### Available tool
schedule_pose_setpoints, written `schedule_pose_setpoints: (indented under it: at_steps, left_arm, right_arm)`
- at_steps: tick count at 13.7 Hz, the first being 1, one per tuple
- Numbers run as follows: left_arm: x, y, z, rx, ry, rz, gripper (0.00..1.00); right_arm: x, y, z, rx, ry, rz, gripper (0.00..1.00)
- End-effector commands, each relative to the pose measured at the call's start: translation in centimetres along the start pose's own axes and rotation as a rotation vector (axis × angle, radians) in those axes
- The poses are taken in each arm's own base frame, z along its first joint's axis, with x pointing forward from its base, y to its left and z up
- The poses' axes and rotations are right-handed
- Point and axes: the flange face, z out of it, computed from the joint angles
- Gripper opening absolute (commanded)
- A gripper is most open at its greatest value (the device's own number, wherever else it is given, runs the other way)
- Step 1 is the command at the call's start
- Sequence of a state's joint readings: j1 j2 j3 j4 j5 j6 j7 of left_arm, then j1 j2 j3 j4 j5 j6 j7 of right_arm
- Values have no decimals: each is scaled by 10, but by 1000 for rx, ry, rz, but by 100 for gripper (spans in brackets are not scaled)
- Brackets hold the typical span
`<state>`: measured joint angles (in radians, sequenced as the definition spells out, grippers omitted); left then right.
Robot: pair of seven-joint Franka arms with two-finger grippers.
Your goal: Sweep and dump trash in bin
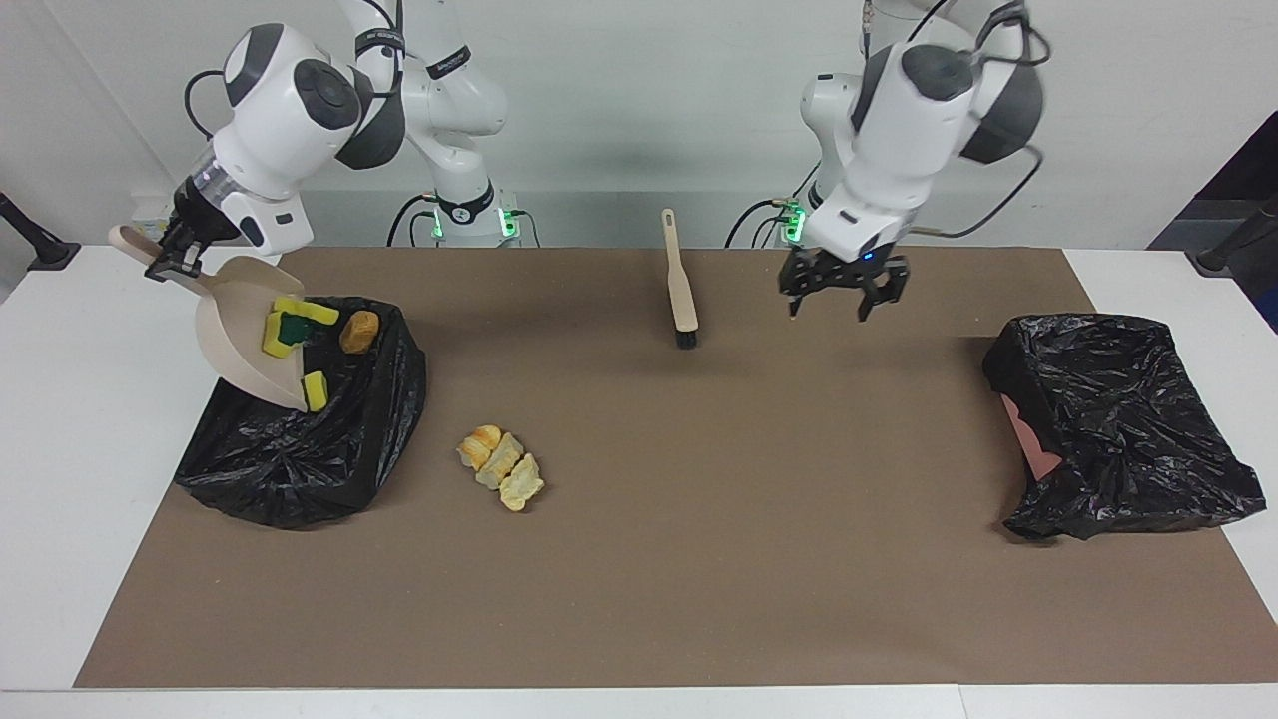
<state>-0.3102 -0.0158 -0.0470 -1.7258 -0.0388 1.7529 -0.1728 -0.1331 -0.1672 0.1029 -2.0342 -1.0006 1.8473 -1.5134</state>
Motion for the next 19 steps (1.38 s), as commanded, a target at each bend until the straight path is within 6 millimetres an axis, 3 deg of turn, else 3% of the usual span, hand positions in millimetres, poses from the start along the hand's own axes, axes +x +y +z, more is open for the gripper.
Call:
schedule_pose_setpoints:
  at_steps: [1, 4, 6, 7, 9, 10, 13, 16, 19]
  left_arm:
    - [6, -32, -52, 34, 13, 37, 100]
    - [0, -80, -84, 36, 0, 71, 100]
    - [3, -106, -103, 30, 23, 65, 100]
    - [5, -118, -102, 31, 16, 65, 100]
    - [2, -125, -102, 37, 6, 104, 100]
    - [-1, -133, -107, 43, 13, 101, 100]
    - [-6, -155, -109, 28, 15, 63, 100]
    - [-9, -157, -109, 26, 4, 55, 100]
    - [-14, -156, -111, 28, -7, 49, 100]
  right_arm:
    - [13, -4, -39, 6, -111, -31, 0]
    - [6, -4, -54, 11, -171, 0, 0]
    - [1, -11, -84, 14, -214, 24, 0]
    - [-4, -16, -98, 21, -208, 46, 0]
    - [-3, -21, -133, 21, -177, 109, 0]
    - [3, -23, -142, 35, -153, 153, 0]
    - [29, -25, -149, 63, 1, 303, 0]
    - [52, -25, -151, 117, 190, 459, 0]
    - [70, -25, -167, 178, 327, 618, 0]
